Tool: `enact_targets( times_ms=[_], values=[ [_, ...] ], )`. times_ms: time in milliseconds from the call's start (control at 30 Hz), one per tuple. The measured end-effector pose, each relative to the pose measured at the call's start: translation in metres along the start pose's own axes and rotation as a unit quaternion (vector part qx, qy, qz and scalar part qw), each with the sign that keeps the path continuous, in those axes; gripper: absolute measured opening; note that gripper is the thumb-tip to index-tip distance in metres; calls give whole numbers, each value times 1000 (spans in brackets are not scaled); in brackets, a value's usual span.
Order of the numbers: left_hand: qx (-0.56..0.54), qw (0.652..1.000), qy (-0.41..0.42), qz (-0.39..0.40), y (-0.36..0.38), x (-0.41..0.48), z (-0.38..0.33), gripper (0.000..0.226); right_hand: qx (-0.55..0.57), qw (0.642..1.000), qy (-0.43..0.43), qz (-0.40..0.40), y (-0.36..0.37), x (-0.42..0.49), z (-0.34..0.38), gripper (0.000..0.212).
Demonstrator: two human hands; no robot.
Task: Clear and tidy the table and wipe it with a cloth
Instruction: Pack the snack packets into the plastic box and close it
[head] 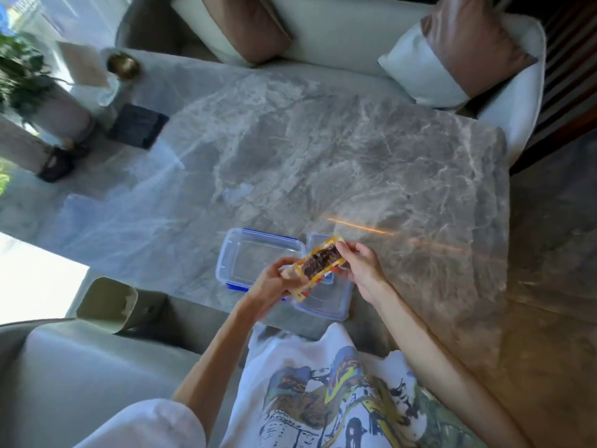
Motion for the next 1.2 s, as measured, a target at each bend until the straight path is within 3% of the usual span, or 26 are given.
enact_targets(
  times_ms=[100,233,300,433,467,600,800,900,1000,1200],
  values=[
    [-11,991,41,-123,-50,-16,-19,25,-28,999,27,2,44,8,-12,5],
    [31,976,37,-211,-99,-23,-33,33,-106,992,69,-14,88,18,-36,10],
    [89,975,19,-205,-109,-19,-37,24,-132,986,84,-52,103,24,-44,21],
    [261,949,-58,-168,-118,4,-37,20,-172,978,105,-47,124,36,-58,29],
    [270,948,-74,-150,-118,9,-38,8,-173,977,113,-58,129,38,-58,30],
    [273,951,-97,-105,-122,21,-40,12,-181,968,140,-104,142,46,-58,33],
    [282,944,-139,-96,-129,23,-34,14,-138,974,162,-78,158,49,-67,85],
    [296,940,-155,-75,-128,21,-36,10,-143,976,140,-88,163,48,-72,83],
    [293,935,-169,-106,-128,20,-32,6,-155,976,118,-101,165,49,-75,79],
    [273,932,-179,-155,-131,20,-29,23,-225,966,53,-113,167,52,-70,73]
  ],
)
Point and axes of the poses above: each hand's wrist, its own x-axis towards the middle knuckle, its own y-axis out of the palm, z = x × y, the point moved 1 cm from there along x, towards the middle knuckle, and after that the axes turned 15 degrees about z, right-handed, at the moved point
